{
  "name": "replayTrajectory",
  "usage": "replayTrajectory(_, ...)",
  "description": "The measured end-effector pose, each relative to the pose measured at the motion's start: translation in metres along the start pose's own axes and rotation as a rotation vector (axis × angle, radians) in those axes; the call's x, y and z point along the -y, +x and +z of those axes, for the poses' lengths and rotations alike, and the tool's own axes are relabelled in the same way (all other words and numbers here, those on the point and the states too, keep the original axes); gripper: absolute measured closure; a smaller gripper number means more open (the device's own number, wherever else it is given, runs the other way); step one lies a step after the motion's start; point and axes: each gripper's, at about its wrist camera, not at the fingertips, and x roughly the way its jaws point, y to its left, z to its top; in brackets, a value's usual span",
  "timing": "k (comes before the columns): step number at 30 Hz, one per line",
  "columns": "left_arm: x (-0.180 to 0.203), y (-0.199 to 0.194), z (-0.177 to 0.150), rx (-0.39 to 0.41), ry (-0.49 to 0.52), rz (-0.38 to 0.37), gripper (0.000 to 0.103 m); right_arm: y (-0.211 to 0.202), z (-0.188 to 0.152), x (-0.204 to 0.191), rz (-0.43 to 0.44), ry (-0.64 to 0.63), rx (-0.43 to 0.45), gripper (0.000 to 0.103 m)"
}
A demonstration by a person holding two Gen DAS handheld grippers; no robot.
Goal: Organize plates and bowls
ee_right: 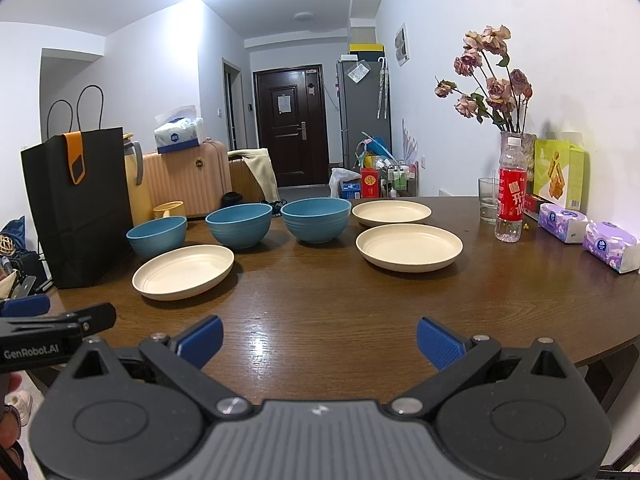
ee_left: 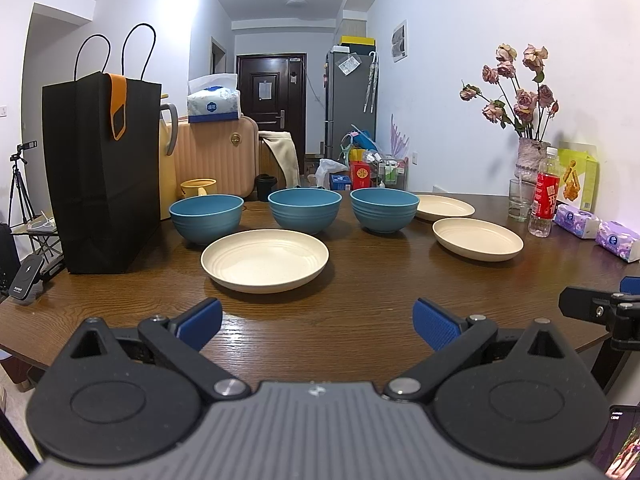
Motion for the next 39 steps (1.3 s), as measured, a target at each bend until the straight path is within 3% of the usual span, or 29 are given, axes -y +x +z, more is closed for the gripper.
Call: replayTrajectory(39,0.0011,-0.0001,-0.0002,0.001,0.002,0.002,0.0,0.0034,-0.0061,0.0043,-0.002,0.008,-0.007,0.0)
